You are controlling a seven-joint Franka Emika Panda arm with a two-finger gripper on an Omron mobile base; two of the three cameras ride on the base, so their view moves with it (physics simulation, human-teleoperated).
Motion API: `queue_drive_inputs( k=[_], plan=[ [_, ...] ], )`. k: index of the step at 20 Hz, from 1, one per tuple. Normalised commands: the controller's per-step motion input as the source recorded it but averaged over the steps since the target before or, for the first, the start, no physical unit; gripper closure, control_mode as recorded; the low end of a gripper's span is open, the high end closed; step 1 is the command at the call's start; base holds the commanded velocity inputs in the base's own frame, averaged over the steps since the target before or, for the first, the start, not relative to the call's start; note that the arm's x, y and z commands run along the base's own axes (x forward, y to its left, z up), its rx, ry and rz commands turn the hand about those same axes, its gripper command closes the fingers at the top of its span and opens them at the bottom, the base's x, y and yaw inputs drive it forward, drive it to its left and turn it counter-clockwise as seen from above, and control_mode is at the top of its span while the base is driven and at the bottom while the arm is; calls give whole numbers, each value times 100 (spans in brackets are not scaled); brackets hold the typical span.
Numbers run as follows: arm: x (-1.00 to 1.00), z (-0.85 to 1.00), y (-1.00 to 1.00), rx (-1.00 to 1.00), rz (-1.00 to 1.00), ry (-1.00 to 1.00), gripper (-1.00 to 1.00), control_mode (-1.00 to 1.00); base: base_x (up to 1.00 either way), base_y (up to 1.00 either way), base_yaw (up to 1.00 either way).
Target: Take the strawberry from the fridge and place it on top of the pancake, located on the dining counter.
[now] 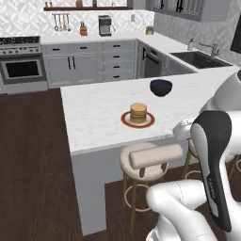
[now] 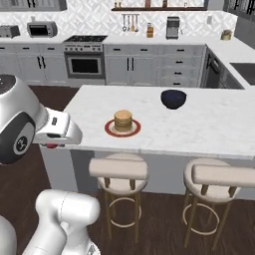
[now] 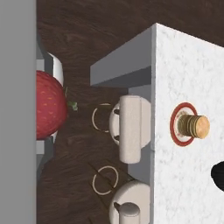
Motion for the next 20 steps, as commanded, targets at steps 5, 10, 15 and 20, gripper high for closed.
queue_drive_inputs(
  k=[5,10,15,20],
  plan=[
    [0,0,0,0,0,0,100,100,18,-43,8],
    [0,0,0,0,0,0,100,100,33,-8,-8],
    [0,0,0,0,0,0,100,100,51,3,0],
    [0,0,0,0,0,0,100,100,65,0,12]
  ],
)
